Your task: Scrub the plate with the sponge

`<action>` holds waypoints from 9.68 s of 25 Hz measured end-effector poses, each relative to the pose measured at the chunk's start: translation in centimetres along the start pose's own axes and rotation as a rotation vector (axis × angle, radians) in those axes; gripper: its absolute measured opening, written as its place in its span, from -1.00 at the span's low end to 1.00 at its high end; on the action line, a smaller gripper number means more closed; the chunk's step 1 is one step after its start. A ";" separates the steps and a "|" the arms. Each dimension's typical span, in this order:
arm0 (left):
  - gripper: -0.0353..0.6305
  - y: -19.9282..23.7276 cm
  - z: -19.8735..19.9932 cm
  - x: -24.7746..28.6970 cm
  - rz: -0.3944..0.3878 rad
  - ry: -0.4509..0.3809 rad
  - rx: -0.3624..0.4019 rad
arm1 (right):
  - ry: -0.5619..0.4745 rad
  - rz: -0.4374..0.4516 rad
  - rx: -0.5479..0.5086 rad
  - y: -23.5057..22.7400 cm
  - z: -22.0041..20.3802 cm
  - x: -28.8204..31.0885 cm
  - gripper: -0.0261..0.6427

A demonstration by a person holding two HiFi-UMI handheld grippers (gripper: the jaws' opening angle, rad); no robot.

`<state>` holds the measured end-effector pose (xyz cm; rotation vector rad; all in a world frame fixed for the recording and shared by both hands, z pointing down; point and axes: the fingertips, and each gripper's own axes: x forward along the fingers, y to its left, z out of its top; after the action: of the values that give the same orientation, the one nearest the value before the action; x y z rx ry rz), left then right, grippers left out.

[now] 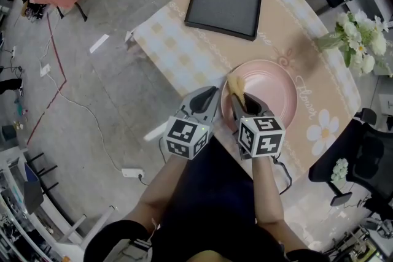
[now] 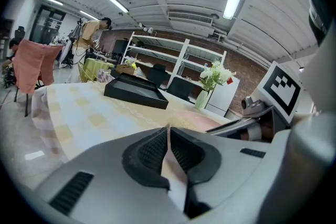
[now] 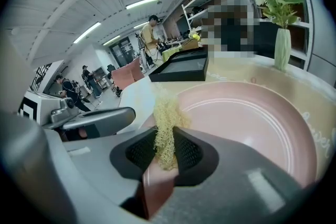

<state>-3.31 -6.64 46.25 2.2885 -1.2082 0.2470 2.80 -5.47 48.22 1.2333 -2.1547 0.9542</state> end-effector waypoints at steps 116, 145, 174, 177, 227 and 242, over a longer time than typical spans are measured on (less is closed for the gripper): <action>-0.82 -0.9 -0.4 -0.4 0.003 0.005 0.006 | 0.038 0.004 -0.227 1.2 0.0 -5.1 -0.68; -0.82 0.0 -1.1 -1.0 0.042 0.021 0.008 | 0.206 0.124 -0.226 3.9 -2.8 -1.5 -0.69; -0.82 -1.1 -1.4 -0.7 0.028 0.036 0.027 | 0.236 0.016 -0.215 -1.0 -2.8 -2.8 -0.69; -0.82 -1.3 -1.4 -0.6 0.025 0.035 0.027 | 0.233 0.011 -0.192 -1.5 -2.8 -3.0 -0.69; -0.82 -2.3 -1.4 -0.5 0.001 0.034 0.029 | 0.216 -0.214 -0.093 -10.4 -1.8 -6.0 -0.69; -0.82 -2.3 -1.6 -0.7 -0.005 0.039 0.030 | 0.221 -0.275 -0.096 -12.2 -1.4 -6.5 -0.69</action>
<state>-1.72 -4.28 46.48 2.3010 -1.1870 0.3088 16.67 -5.15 48.74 1.2722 -1.7846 0.8176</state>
